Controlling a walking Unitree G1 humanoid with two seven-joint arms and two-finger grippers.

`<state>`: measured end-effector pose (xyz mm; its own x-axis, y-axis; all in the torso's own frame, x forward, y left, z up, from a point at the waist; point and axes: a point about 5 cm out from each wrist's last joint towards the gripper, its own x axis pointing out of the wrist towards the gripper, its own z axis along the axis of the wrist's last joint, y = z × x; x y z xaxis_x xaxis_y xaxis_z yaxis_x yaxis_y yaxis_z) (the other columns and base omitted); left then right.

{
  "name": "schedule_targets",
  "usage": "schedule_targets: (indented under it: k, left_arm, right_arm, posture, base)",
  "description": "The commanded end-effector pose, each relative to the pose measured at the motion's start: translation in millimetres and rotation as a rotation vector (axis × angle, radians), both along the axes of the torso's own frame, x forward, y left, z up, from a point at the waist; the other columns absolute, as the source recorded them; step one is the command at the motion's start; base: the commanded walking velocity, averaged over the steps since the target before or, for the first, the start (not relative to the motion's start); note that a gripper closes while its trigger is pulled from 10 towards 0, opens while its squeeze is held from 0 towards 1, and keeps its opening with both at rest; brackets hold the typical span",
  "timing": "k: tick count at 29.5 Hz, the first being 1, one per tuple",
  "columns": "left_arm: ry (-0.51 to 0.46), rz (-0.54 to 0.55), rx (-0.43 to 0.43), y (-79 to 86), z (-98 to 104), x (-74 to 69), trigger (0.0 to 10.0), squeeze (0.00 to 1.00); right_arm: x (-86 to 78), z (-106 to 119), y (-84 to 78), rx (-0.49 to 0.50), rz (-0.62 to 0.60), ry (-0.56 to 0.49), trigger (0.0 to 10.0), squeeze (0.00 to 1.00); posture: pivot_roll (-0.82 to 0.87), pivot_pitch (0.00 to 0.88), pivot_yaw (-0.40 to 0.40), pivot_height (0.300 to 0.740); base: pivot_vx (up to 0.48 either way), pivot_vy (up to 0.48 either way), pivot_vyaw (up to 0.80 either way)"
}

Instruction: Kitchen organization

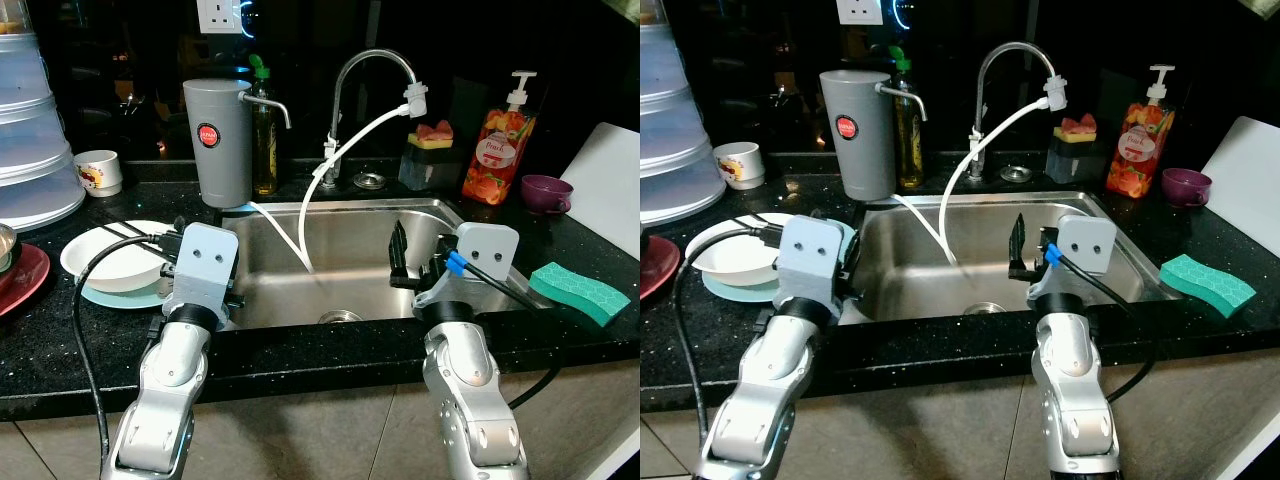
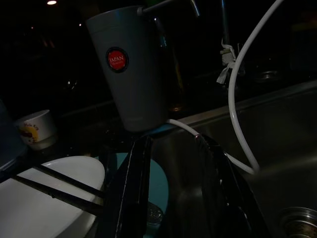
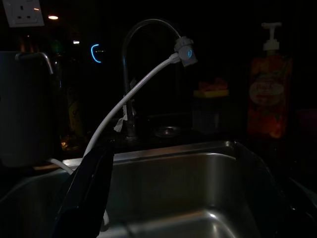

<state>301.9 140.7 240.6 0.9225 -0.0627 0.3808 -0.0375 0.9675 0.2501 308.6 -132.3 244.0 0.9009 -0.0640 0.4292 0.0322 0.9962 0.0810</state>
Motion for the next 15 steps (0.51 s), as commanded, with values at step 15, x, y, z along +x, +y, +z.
schedule_targets:
  k: [15]
  left_arm:
    - [0.028,0.183,-0.221,43.2,20,14.0,10.0,0.00]
  right_arm:
    - [0.0,-2,0.7,0.013,-0.004,0.007,10.0,0.00]
  posture:
    - [0.09,0.047,-0.027,0.740]
  base:
    - [0.000,0.000,0.00]
